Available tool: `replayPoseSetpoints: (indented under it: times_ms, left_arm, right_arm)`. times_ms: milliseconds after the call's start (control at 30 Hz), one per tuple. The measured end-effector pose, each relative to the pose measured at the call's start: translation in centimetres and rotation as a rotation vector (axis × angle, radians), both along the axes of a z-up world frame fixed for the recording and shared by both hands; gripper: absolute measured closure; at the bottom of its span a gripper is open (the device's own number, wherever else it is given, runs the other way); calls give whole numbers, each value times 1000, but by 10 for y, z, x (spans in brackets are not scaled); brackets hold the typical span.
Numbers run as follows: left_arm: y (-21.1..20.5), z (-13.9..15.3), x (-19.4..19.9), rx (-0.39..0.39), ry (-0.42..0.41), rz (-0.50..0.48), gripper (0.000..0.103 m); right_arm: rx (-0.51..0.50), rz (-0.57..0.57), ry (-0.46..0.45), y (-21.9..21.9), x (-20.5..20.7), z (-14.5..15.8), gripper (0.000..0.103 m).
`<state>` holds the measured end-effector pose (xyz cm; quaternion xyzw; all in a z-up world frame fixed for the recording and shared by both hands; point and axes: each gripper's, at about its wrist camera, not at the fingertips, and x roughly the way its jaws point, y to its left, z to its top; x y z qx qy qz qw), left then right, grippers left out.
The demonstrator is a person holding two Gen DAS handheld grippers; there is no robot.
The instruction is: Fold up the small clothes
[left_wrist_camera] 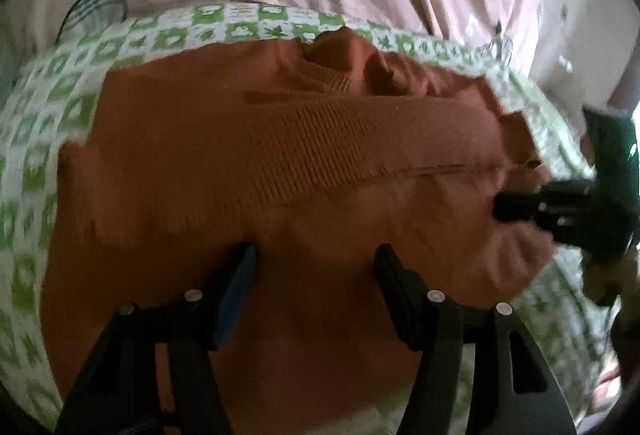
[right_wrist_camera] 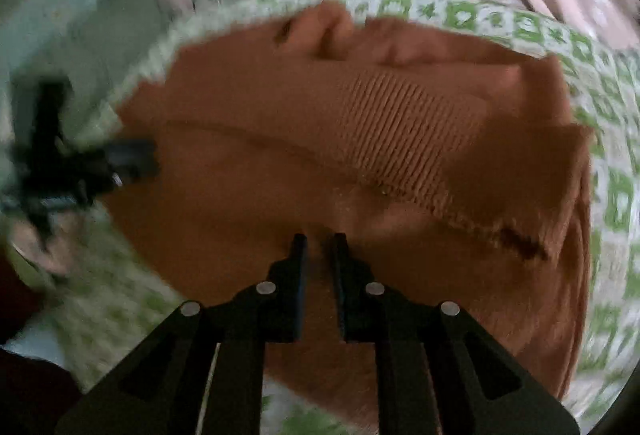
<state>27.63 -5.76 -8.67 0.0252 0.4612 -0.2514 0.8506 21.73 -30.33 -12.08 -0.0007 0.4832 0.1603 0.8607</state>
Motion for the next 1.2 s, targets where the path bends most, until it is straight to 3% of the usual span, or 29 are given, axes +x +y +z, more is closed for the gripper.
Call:
replayPoseSetpoints:
  times_ms: [100,200,367,433,467,600,833,1000,1067,1133,1200]
  left_arm:
    - [4,7,25,7,-21,-22,47]
    - [17,21,61,100,-100,92,47]
    - [70,50,117,36,-111,361,41]
    - [94,60,121,38,-128,485,26]
    - [110,65,117,4,-142,538,24]
    - [139,67,88,-73,-136,570,22]
    - [123,54,-4,-200,-54,514,20]
    - [94,21,-59,-226,55,464,20]
    - [88,10,-79,-219,92,466,18]
    - [84,1,-95,-207,116,483,16]
    - [82,-7,-106,-198,139,508,16]
  right_arm:
    - [-93,-99,-45,-23,26,10,90]
    - [-94,-271,-117,-60,50,32,90]
    - [112,-504,-220,-126,62,68,90]
    - [141,-577,-269,-139,56,78,90]
    - [142,-614,-284,-143,52,81,90]
    - [256,-702,-321,-162,31,89,89]
    - [363,-588,-214,-115,-20,50,89]
    - [437,-545,-117,-78,-63,16,87]
    - [453,-542,-96,-69,-77,10,78]
    - [471,-538,-98,-63,-90,9,53]
    - [472,-537,-117,-58,-103,12,45]
